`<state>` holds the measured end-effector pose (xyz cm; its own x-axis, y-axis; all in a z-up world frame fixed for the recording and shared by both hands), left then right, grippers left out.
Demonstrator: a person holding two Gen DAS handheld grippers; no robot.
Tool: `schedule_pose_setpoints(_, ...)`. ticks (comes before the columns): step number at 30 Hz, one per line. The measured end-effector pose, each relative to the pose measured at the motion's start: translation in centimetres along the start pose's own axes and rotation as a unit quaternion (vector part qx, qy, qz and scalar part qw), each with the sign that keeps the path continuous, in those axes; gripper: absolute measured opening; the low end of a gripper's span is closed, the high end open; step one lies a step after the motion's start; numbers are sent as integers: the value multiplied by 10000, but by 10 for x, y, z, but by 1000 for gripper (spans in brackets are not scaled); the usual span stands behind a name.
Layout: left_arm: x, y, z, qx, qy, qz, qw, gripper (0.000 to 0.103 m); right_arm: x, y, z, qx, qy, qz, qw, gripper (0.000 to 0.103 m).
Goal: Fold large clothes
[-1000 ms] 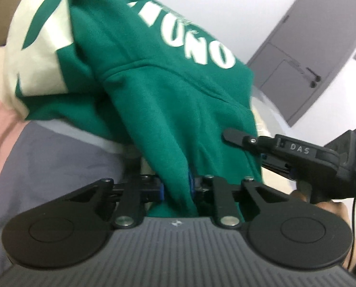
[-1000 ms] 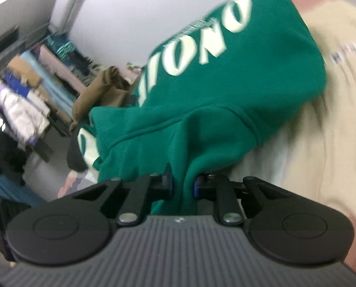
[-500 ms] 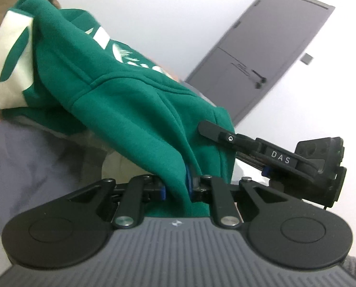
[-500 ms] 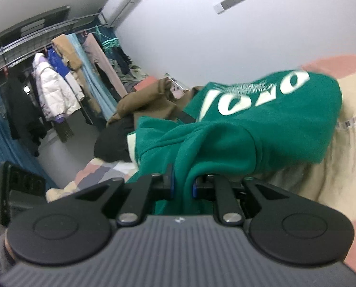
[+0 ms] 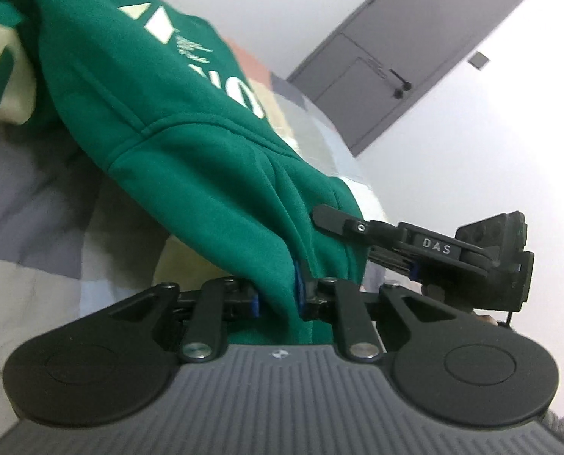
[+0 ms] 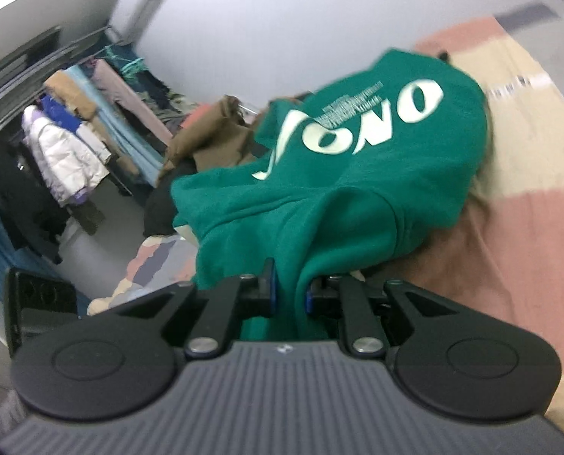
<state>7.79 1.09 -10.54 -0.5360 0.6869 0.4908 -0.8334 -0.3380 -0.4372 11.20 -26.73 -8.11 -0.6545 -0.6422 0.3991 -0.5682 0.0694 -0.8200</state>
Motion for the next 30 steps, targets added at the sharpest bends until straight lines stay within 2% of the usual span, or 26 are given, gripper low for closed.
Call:
schedule_pose_setpoints(1, 1, -1, -2, 63, -43, 20, 10000, 24, -2, 1, 2, -124, -28, -33, 9999, 18)
schedule_pose_setpoints(3, 3, -5, -5, 215, -72, 58, 9997, 44, -2, 4, 5, -363, -153, -77, 9992, 24)
schedule_pose_setpoints(4, 5, -7, -7, 315, -78, 109, 9994, 61, -3, 5, 6, -452, -221, -94, 9987, 35)
schedule_pose_setpoints(5, 7, -11, -10, 401, -72, 170, 9990, 68, -3, 7, 5, -520, -252, -88, 9983, 56)
schedule_pose_setpoints(6, 11, -15, -12, 509, -70, 248, 9984, 70, -3, 7, 7, -635, -286, -55, 9976, 67)
schedule_pose_setpoints(7, 14, -19, -17, 636, -70, 308, 9975, 72, 1, 8, 9, -753, -297, -2, 9967, 85)
schedule_pose_setpoints(10, 17, -34, -33, 1163, 61, 443, 9922, 76, 5, 10, 20, -1241, -361, 162, 9915, 86)
schedule_pose_setpoints(13, 15, -56, -50, 1634, 88, 650, 9844, 83, 2, 18, 39, -1996, -383, 196, 9789, 86)
schedule_pose_setpoints(19, 1, -94, -79, 2278, -107, 956, 9689, 88, -24, 35, 79, -3398, -144, 155, 9402, 86)
schedule_pose_setpoints(26, -27, -114, -112, 2765, 27, 1040, 9554, 89, -54, 33, 110, -3688, 258, 184, 9290, 86)
schedule_pose_setpoints(30, -35, -118, -118, 2719, -395, 992, 9564, 89, -69, 36, 125, -3736, 275, 170, 9270, 86)
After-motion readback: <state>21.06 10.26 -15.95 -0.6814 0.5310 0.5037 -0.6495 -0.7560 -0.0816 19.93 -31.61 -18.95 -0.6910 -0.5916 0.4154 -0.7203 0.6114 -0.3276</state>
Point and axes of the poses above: each gripper's, at about its wrist camera, not at the fingertips, and x roughly against the way its jaws point, z to its right, y to its underside, the point moved 2 cm from there along -x, roughly the way its jaws point, and after that the axes turned 13 degrees about x, right-handed, at the moved point
